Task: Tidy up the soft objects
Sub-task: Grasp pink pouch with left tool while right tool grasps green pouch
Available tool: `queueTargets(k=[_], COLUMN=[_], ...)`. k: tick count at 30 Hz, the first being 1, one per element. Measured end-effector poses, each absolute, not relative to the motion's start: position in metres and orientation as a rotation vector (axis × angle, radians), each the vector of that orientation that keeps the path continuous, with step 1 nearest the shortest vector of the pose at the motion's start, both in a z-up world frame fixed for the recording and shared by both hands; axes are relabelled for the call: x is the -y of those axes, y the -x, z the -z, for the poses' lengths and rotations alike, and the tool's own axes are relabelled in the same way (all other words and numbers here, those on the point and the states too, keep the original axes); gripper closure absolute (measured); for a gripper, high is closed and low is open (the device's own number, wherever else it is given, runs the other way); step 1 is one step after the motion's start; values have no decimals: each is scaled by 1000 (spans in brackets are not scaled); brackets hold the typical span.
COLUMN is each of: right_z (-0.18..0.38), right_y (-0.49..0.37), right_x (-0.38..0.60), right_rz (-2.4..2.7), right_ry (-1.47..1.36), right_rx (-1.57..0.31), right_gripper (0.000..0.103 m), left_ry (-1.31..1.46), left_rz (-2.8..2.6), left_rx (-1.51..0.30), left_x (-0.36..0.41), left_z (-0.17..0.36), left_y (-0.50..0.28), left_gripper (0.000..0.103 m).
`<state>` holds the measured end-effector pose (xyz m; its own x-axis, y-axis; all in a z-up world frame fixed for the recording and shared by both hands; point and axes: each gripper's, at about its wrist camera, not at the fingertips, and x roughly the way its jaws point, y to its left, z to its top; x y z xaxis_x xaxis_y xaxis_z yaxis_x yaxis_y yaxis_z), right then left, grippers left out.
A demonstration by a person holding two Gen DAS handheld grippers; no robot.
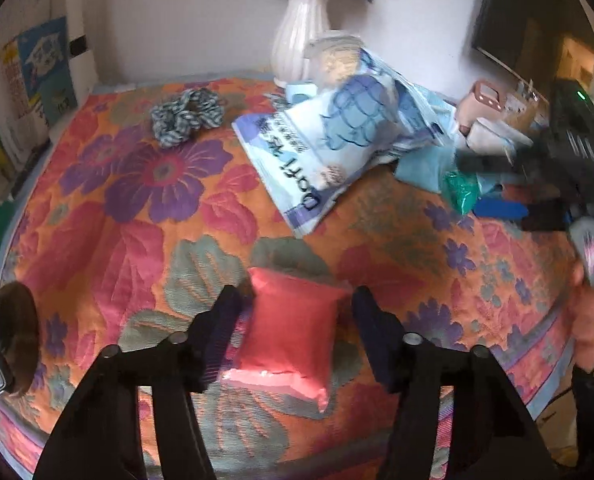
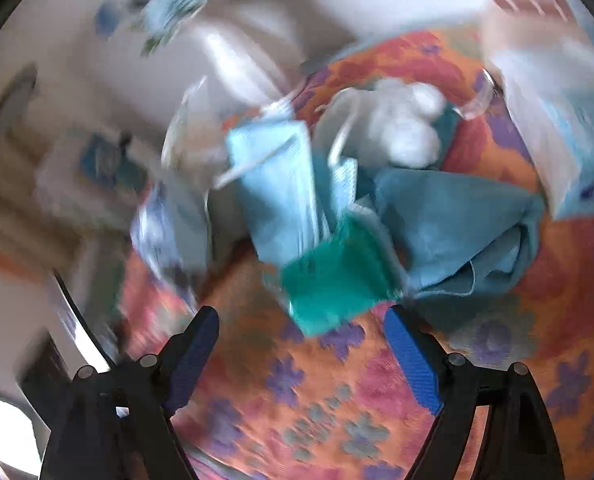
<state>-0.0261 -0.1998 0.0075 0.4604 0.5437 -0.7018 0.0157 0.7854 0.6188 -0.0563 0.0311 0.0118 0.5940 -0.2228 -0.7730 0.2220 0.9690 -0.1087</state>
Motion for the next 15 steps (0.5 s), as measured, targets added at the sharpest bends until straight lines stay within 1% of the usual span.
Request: queueTargets(k=[4,7,9,10,11,12,13,15], right_z=[6,6,-1,-5,-9,-10,-10,-6], right_y=[10,3,5,8,12,16,21,34], right_x=[221,217,202,194,186,183,183,189], right_rz=[-325,-307,-269,-249,-235,-236,-243,-244], right_ry=[-883,-870,-737,-662,-587,-540,-524,-518], right_rx=[-1022,-995,-992,-995,-995,-991,-981,-964], right_gripper=[19,20,27,33,36,36,38,51], left_ry=[-58,-56,-32,-11,12,26,39,41], left_rz=[238,244,257,266,282,294,306,310], left_rx=[-889,-889,-894,-897,-900,-902,-903,-906], left_x=[-23,-24,-28,-32,-36,-38,-41,-42], left_z=[-10,-11,-12,-13,-13,-13,-13,-13], left_y=[58,59,58,59,59,59,60,61], left_gripper=[49,49,49,49,49,49,49,49])
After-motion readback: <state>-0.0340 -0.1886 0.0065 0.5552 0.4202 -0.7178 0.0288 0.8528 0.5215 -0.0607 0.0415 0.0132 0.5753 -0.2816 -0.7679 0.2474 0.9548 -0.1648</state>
